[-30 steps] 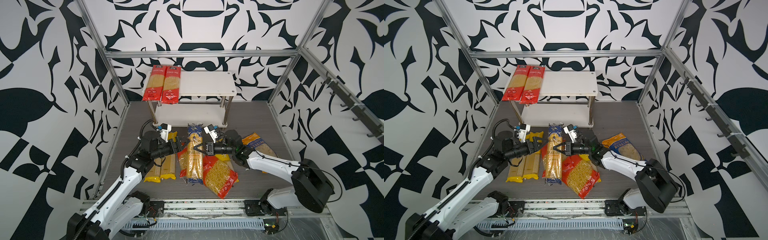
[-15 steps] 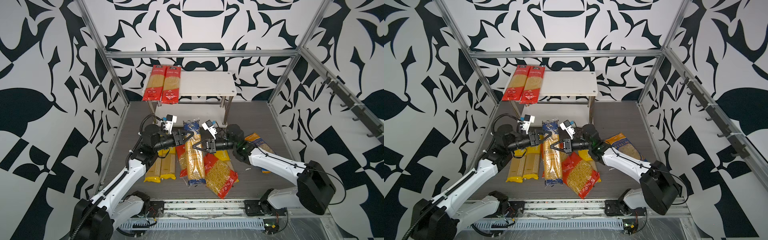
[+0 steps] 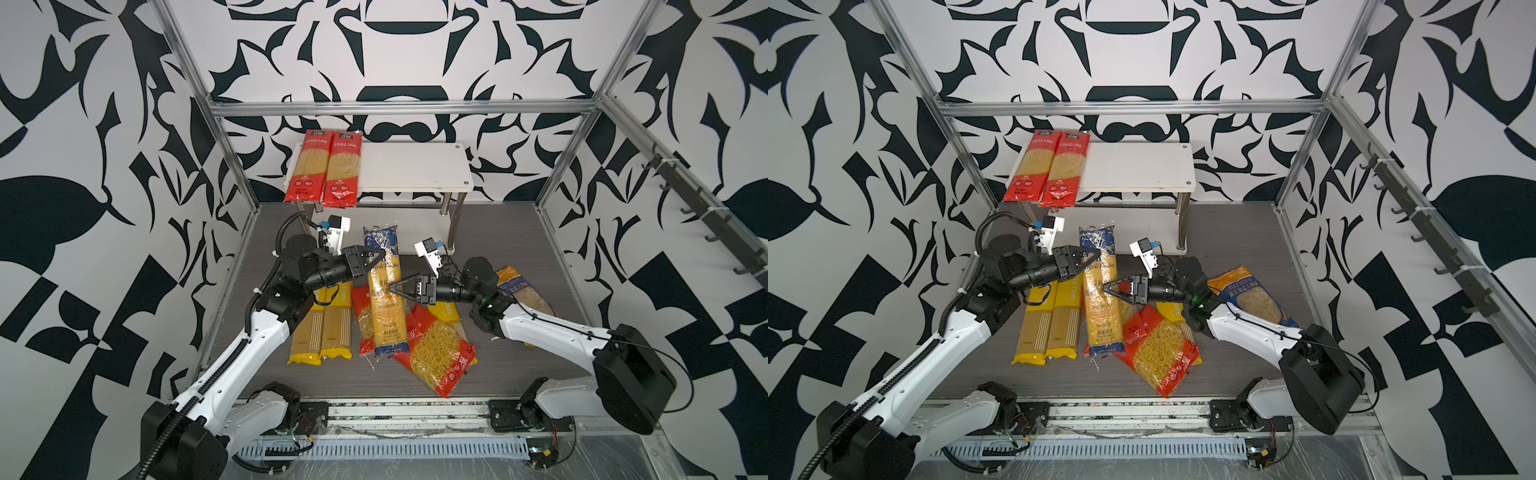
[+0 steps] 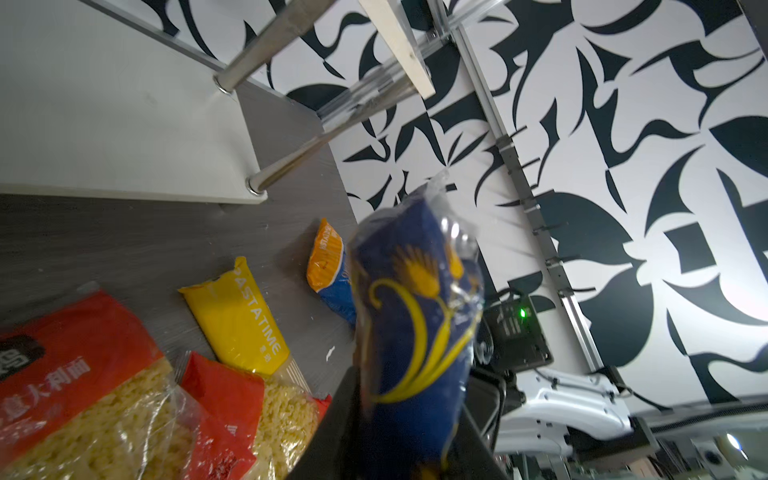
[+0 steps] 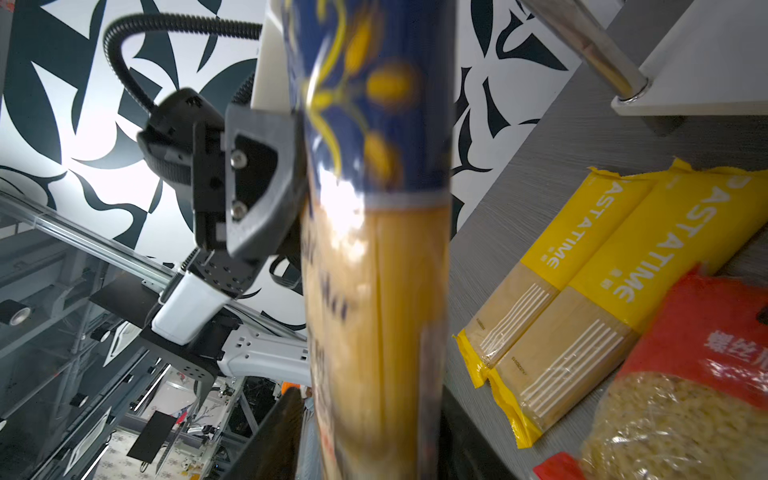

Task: Arrange pasta packages on shelves
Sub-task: Pick up the pasta bag.

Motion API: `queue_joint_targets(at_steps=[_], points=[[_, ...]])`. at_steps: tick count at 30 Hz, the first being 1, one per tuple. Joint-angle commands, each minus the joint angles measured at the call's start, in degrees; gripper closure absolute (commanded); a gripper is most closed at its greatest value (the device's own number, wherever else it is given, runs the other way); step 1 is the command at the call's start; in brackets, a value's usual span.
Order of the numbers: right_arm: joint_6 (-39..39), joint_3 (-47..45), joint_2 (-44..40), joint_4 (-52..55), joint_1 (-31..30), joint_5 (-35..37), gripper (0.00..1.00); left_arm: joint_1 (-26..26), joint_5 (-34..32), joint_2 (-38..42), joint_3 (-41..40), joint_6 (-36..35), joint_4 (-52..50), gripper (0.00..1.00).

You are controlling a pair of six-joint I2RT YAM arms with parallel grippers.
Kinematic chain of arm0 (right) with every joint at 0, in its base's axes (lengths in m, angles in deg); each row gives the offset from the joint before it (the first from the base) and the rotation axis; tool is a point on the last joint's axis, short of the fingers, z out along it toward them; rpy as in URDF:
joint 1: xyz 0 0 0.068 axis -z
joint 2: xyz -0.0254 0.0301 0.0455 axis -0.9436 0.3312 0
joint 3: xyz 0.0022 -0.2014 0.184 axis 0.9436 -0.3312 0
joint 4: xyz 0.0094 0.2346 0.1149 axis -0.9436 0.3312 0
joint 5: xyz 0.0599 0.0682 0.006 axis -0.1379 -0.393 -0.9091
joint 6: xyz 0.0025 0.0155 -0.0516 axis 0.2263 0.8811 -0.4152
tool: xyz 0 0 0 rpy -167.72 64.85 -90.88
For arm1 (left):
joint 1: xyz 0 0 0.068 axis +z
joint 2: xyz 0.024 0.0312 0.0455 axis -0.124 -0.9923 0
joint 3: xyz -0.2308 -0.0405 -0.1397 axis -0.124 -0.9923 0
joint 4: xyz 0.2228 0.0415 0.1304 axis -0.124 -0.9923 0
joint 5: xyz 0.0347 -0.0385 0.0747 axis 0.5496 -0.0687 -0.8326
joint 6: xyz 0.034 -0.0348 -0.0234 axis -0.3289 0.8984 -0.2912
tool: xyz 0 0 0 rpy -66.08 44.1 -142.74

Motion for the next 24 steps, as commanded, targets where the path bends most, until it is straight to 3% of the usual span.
queue_joint_targets(at_steps=[1, 9, 21, 24], points=[[0.3, -2.8, -3.6, -5.6, -0.3, 2.4, 0.44, 1.2, -3.8, 0.8, 5.7, 1.5, 2.7, 0.88], [1.8, -8.3, -5.8, -9.0, -0.6, 5.8, 0.43, 3.7, -4.0, -1.8, 11.3, 3.4, 3.7, 0.88], [8.8, -6.8, -1.0, -21.3, -1.4, 5.1, 0.46, 5.4, -5.0, -5.0, 15.6, 2.9, 3.6, 0.87], [10.3, -6.7, -0.4, -23.2, -1.4, 5.6, 0.53, 5.8, -5.0, -5.6, 16.4, 2.9, 3.5, 0.84]])
